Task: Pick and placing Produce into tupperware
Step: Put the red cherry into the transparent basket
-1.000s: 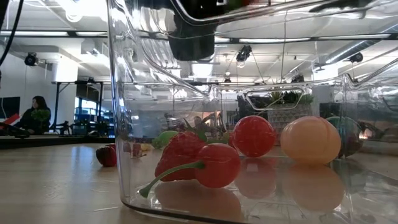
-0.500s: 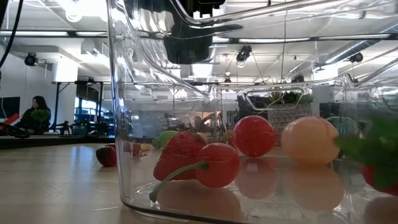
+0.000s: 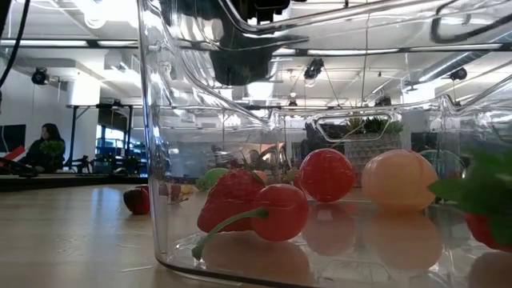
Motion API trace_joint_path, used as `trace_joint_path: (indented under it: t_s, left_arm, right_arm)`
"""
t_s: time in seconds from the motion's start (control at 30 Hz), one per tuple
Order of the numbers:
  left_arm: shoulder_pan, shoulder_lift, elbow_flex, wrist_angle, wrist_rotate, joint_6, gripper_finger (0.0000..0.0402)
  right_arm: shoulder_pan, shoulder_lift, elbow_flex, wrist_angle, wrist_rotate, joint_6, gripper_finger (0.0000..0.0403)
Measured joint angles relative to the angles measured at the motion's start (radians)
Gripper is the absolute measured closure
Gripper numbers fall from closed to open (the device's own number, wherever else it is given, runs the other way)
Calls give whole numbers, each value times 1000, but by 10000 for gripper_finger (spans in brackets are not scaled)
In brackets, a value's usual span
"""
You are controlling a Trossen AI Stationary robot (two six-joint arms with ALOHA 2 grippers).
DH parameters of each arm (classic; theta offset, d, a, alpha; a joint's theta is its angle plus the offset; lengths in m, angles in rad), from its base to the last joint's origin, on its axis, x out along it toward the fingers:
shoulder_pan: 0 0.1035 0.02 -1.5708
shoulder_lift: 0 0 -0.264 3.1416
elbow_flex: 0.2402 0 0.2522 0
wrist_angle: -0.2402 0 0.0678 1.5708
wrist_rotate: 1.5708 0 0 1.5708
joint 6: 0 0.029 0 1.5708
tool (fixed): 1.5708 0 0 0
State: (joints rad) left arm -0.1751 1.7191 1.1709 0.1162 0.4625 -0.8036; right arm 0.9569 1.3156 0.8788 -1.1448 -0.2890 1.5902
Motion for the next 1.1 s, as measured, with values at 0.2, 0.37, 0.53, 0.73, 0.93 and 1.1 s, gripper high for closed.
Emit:
trace_joint_path:
  t_s: [0.2,0.37,0.53,0.73,0.93,1.1]
  left_arm:
    - [12,0,-1,-5,16,0,103]
    - [21,0,-2,-30,34,0,103]
    - [27,0,-2,-29,35,0,103]
    - [30,0,-3,-30,46,-1,103]
    - [33,0,-3,-30,54,-8,103]
    - [37,0,-4,-54,64,-29,103]
  right_arm:
    - [-2,73,-18,41,-48,-188,164]
    - [-2,136,-13,45,-59,-323,170]
    - [-12,182,-7,49,-81,-419,170]
    - [-55,220,-46,52,-140,-445,172]
    - [-122,245,-71,54,-139,-529,172]
    - [-148,260,-72,55,-132,-613,172]
